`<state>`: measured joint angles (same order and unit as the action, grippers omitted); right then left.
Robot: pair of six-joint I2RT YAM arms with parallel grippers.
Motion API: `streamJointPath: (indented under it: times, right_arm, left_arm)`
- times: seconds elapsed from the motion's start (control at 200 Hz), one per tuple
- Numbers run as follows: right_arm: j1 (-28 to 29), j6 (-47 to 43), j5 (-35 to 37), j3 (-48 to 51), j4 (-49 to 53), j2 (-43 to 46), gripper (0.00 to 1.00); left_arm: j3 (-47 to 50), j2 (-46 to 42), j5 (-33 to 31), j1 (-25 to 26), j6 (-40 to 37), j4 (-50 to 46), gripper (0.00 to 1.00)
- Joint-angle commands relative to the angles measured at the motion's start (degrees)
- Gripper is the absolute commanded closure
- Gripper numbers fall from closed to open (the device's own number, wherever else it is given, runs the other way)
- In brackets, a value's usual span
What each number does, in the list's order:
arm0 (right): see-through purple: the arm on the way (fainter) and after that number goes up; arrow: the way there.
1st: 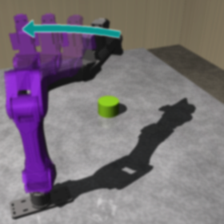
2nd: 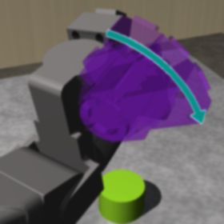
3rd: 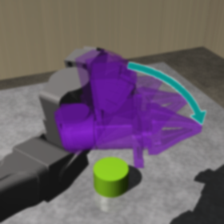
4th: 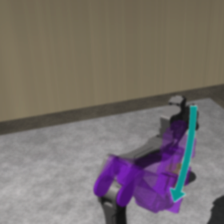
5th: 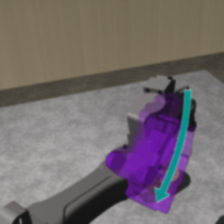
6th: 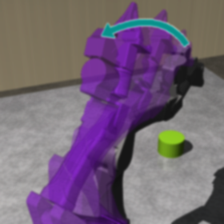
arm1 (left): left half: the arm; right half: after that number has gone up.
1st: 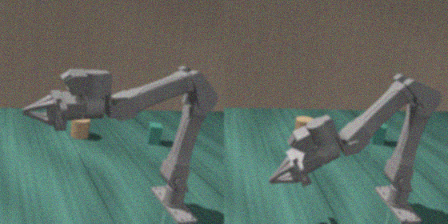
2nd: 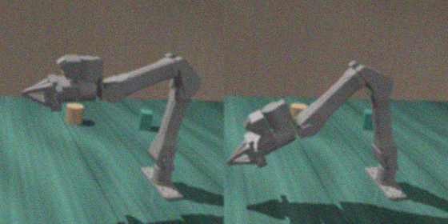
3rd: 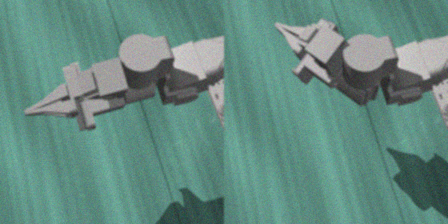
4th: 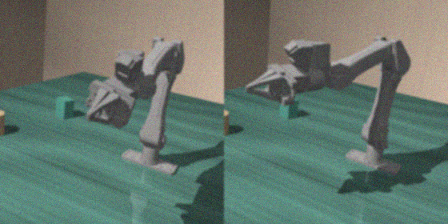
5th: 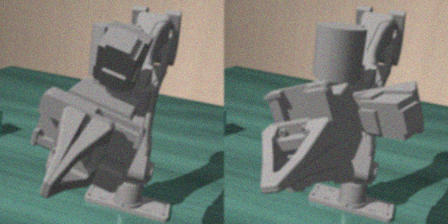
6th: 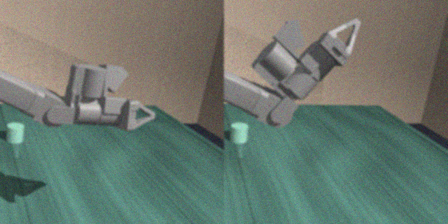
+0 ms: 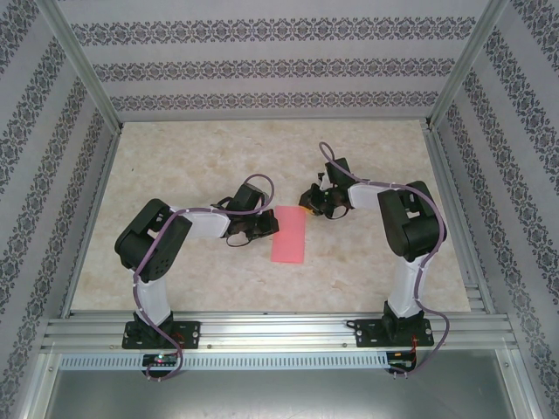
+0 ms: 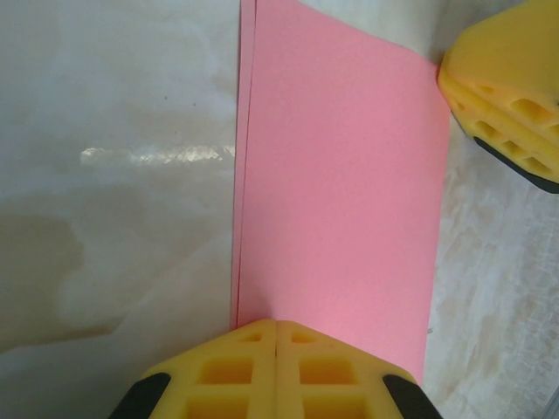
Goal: Fold a paper plane with a square sheet of paper (pick it up from the middle)
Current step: First fold in half a square sheet of paper at the center of the table.
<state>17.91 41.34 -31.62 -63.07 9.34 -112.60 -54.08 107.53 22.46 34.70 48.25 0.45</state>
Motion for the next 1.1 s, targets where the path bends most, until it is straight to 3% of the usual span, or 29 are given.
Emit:
streamJointPath:
  times: [0.0, 0.555, 0.904, 1.094]
  right_arm:
    - [-0.46, -1.44, -0.91, -2.87, 2.5, 3.52, 0.83]
    - [-0.45, 1.45, 0.04, -0.36, -1.02, -3.75, 0.83]
    - [-1.0, 1.77, -1.96, 0.16, -1.69, 4.7, 0.82]
    - [2.08, 2.1, -0.64, 2.96, -1.58, 5.97, 0.82]
  left_arm:
    - [0.47, 2.45, -1.48, 1.16, -1.33, -6.42, 1.0]
    - [0.08, 2.51, -1.25, 1.21, -1.45, -6.53, 1.0]
    - [-0.15, 2.47, -1.19, 1.16, -1.56, -7.0, 1.0]
    - [-0.54, 2.62, -1.21, 1.18, -1.4, -6.82, 1.0]
